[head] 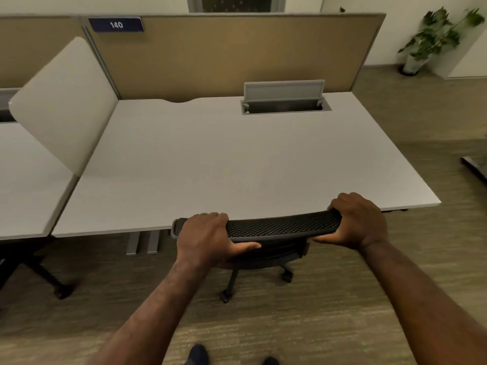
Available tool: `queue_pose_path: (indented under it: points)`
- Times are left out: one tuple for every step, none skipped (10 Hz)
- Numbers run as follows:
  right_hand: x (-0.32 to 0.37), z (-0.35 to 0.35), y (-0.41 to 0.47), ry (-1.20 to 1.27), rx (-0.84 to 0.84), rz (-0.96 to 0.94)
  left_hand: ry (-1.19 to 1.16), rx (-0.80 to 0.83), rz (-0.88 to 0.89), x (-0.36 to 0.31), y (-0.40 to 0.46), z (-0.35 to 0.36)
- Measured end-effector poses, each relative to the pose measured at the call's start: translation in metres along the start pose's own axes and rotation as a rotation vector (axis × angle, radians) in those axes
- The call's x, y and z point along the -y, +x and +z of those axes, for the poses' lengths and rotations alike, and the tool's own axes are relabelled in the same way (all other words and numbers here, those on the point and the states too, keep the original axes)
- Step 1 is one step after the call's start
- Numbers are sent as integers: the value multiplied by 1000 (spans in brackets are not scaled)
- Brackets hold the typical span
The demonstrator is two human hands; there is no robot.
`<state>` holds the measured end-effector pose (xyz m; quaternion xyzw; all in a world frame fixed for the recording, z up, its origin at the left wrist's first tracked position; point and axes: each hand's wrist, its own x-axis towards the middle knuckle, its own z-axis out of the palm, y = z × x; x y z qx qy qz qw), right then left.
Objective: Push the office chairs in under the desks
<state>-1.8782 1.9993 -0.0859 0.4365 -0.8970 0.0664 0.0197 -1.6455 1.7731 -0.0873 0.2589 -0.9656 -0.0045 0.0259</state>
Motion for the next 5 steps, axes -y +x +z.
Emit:
queue_pose_path:
  points:
    - [-1, 0, -4, 1, -12, -4, 1, -13, -17, -4, -2, -1]
    - [-1, 1, -3, 4, 4, -13, -16, -12, -22, -3, -2, -2]
    - [1, 1, -3, -2, -23, -89, -37, -9, -44, -2, -8, -5]
    - [6, -4, -4, 71, -103, -114, -58, -4, -26, -3, -6, -5]
    - [56, -6, 1, 124, -151, -220, -163, -64, -48, 15, -20, -2]
